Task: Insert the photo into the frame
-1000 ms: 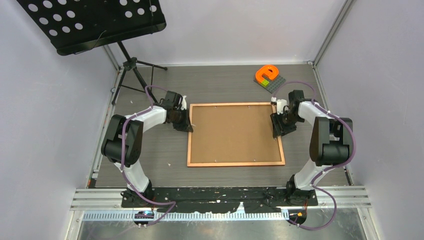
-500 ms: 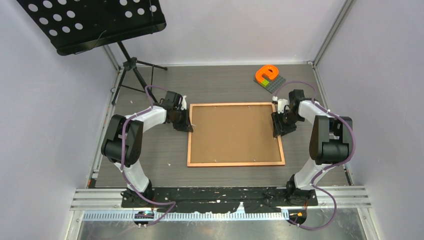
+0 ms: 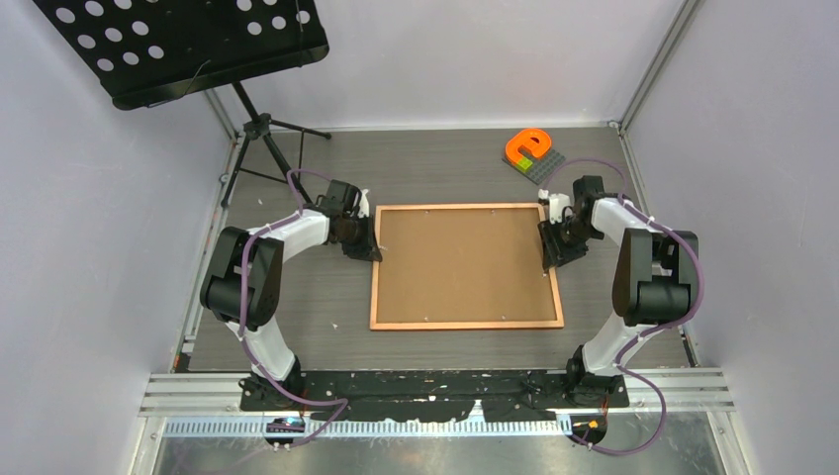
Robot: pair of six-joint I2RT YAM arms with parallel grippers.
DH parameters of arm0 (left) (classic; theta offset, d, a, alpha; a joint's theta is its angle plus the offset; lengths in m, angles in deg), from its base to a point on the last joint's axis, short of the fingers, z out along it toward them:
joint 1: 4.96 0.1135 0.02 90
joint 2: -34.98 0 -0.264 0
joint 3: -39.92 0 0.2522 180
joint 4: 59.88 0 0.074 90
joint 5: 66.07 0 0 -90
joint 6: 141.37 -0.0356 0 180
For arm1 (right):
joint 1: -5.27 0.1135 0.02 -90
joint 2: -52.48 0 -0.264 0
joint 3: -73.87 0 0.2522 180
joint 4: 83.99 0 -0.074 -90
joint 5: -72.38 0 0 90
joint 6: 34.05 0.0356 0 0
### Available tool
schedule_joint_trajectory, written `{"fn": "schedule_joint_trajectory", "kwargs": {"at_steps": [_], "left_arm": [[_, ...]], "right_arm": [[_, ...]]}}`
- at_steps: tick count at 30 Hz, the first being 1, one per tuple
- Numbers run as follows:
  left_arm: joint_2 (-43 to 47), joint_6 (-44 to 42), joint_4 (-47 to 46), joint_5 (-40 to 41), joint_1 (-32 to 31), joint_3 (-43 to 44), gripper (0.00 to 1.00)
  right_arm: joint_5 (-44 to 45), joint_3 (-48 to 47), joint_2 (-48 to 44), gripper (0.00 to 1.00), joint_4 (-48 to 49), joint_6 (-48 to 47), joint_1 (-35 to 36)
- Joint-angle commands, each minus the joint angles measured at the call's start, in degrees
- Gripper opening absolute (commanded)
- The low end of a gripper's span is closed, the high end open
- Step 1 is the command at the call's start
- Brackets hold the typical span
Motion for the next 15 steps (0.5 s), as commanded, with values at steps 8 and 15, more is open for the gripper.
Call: {"fn": "schedule_joint_trajectory", "kwargs": {"at_steps": [8,15], "left_arm": [[-1.0,-2.4,1.8,-0.7,-0.3,-0.5,0.00],[-1.1,-2.4,1.8,-0.8,-0.3,-0.4,0.00]], "right_arm": [[1.6,-1.7,-0.2,0.43,-0.9,-5.5,-1.2],[0.1,-1.0,-0.1,0.46,-0.4,-4.7,-1.2]]}}
